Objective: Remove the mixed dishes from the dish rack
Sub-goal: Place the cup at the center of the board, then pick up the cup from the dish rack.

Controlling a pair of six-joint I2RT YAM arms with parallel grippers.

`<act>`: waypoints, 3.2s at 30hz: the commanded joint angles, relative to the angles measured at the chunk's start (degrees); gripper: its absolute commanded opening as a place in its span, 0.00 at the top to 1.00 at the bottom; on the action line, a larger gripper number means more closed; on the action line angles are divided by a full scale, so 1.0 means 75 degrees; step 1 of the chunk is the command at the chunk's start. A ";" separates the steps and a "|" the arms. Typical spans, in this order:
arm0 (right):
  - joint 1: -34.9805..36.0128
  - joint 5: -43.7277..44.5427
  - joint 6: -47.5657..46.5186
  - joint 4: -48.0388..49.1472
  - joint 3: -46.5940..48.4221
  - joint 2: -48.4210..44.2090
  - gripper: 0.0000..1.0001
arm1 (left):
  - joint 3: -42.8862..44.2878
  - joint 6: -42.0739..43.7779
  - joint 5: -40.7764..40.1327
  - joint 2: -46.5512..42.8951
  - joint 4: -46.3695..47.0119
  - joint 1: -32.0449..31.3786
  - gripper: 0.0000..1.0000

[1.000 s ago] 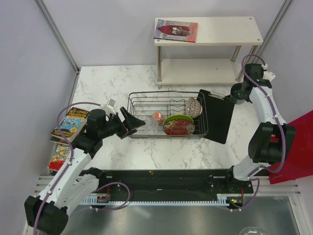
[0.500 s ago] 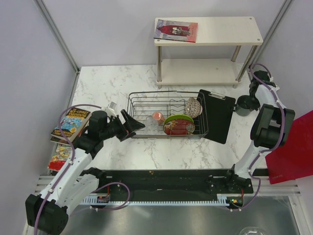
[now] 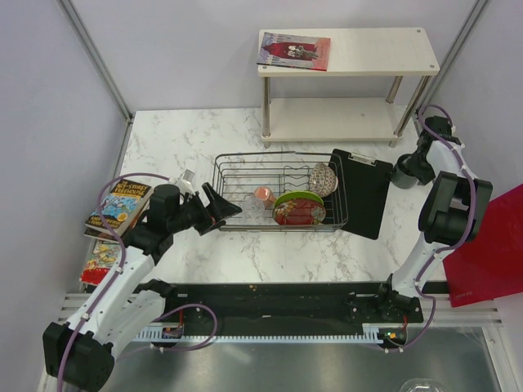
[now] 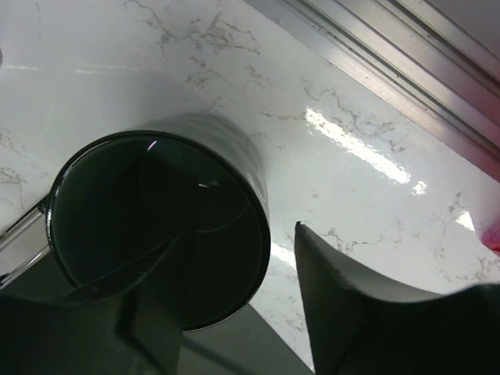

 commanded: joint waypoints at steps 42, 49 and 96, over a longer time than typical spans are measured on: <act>0.7190 -0.1381 -0.1411 0.4526 -0.4520 -0.6814 0.21 | 0.2224 0.2879 -0.3068 0.1354 -0.1115 -0.1321 0.00; 0.7225 -0.1557 -0.1410 0.4585 -0.4907 -0.7260 0.21 | 0.3467 0.3068 -0.4583 0.3276 -0.1455 -0.2625 0.01; 0.7225 -0.1628 -0.1399 0.4949 -0.5775 -0.7248 0.20 | 0.3632 0.2997 -0.5099 0.3678 -0.1502 -0.3598 0.75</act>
